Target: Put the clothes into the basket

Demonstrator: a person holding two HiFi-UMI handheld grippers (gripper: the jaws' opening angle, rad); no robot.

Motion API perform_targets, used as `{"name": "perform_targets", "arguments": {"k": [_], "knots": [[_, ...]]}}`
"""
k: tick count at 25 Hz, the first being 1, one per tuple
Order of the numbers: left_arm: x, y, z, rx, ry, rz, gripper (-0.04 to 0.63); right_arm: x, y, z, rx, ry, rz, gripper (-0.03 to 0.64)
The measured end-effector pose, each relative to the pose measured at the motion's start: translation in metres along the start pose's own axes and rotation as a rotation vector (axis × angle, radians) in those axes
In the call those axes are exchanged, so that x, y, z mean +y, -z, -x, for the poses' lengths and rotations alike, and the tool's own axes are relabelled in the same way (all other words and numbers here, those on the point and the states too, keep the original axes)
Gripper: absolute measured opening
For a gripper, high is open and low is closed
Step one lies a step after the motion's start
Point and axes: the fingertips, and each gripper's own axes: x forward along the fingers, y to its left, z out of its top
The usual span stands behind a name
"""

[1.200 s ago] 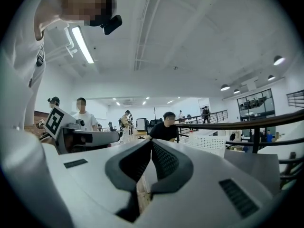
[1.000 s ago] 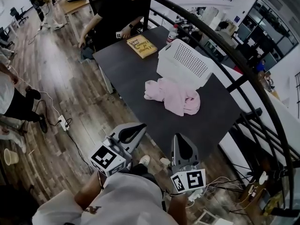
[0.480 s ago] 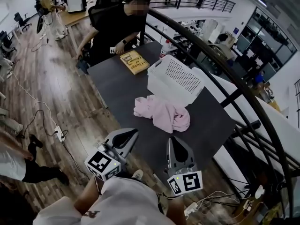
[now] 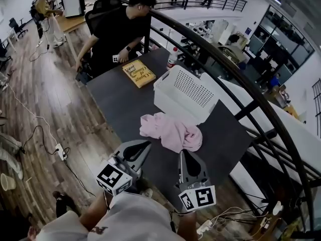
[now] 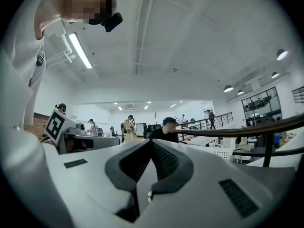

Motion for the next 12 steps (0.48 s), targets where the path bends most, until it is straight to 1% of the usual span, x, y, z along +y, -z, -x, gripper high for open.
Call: {"name": "perform_targets", "arguments": {"k": [12], "knots": [[0.078,-0.008,-0.035,0.015,0.052,0.02,0.005,-0.007,0.013,-0.084,0.055,0.033,0.027,0.021]]}}
